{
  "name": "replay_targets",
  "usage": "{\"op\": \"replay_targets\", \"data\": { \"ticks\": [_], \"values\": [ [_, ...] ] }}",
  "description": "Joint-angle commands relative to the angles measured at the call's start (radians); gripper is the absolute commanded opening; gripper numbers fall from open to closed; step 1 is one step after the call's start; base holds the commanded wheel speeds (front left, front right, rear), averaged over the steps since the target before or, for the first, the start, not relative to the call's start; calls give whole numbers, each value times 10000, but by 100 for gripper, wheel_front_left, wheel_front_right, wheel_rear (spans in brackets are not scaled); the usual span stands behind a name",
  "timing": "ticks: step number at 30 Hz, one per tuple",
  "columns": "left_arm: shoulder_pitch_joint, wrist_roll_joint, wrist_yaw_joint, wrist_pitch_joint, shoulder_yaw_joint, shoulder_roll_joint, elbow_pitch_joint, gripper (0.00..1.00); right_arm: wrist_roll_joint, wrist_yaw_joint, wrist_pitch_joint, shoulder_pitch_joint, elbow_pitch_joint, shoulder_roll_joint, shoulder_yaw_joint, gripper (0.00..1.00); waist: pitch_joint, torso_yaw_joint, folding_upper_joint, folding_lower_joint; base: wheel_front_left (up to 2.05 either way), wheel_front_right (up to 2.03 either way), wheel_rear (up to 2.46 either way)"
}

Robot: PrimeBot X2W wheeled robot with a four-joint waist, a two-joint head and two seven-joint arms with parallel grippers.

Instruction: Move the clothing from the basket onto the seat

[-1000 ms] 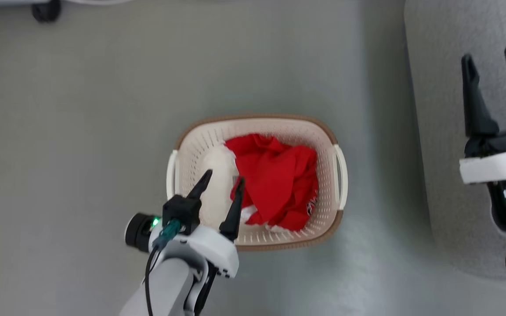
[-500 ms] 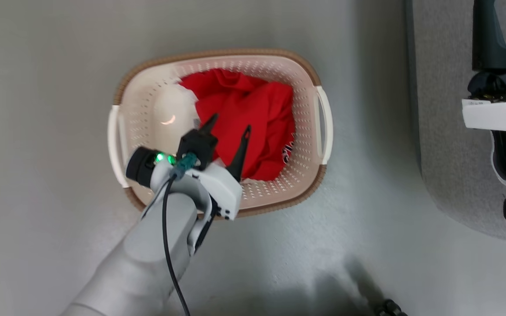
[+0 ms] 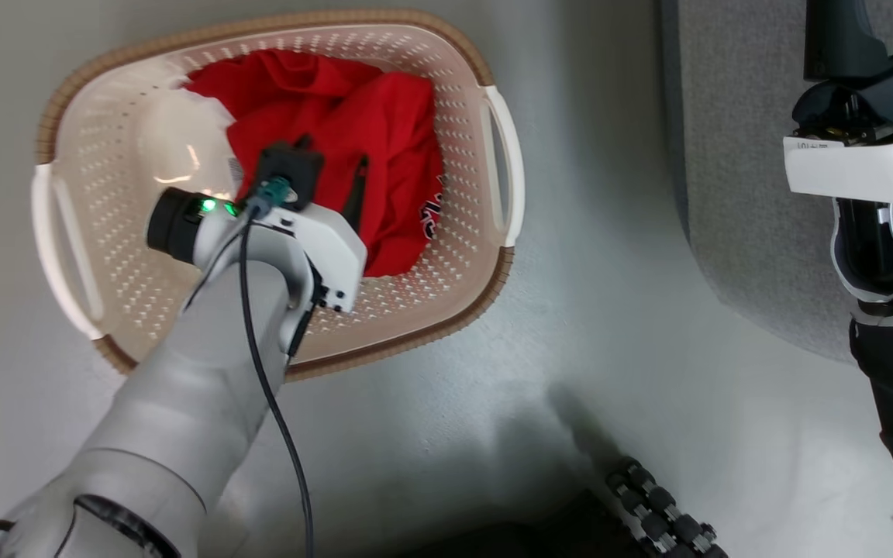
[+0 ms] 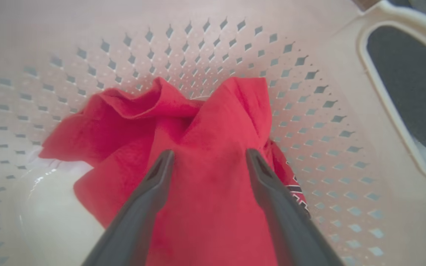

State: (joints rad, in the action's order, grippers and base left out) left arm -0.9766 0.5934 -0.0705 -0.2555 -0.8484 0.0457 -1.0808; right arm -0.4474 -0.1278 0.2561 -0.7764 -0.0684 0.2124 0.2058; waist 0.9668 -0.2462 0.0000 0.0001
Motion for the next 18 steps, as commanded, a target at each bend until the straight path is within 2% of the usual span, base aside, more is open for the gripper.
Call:
{"op": "replay_targets", "data": {
  "ticks": [1, 7, 15, 16, 17, 18],
  "values": [
    [-183, 152, 108, 1, 86, 45, -253, 100, -136, -29, 57, 180, 299, -77, 109, 100, 326, -327, 0, 0, 0, 0, 0],
    [-866, 240, 130, 279, -96, 45, -1331, 100, -241, -29, 57, 105, 283, -257, 111, 100, 700, -632, 0, 0, 0, 0, 0],
    [-1154, 529, 20, 1394, -521, 45, -1584, 99, -322, -29, 57, 217, 153, -200, 118, 100, 812, -578, 0, 0, 0, 0, 0],
    [-1171, 598, 6, 1414, -535, 45, -1538, 47, -319, -29, 57, 210, 147, -189, 117, 100, 814, -554, 0, 0, 0, 0, 0],
    [-1180, 668, 15, 1395, -548, 45, -1483, 0, -318, -29, 57, 197, 139, -177, 120, 100, 809, -528, 0, 0, 0, 0, 0],
    [-1172, 761, 42, 1404, -549, 45, -1439, 0, -319, -29, 57, 170, 126, -151, 128, 100, 799, -505, 0, 0, 0, 0, 0]
  ]
}}
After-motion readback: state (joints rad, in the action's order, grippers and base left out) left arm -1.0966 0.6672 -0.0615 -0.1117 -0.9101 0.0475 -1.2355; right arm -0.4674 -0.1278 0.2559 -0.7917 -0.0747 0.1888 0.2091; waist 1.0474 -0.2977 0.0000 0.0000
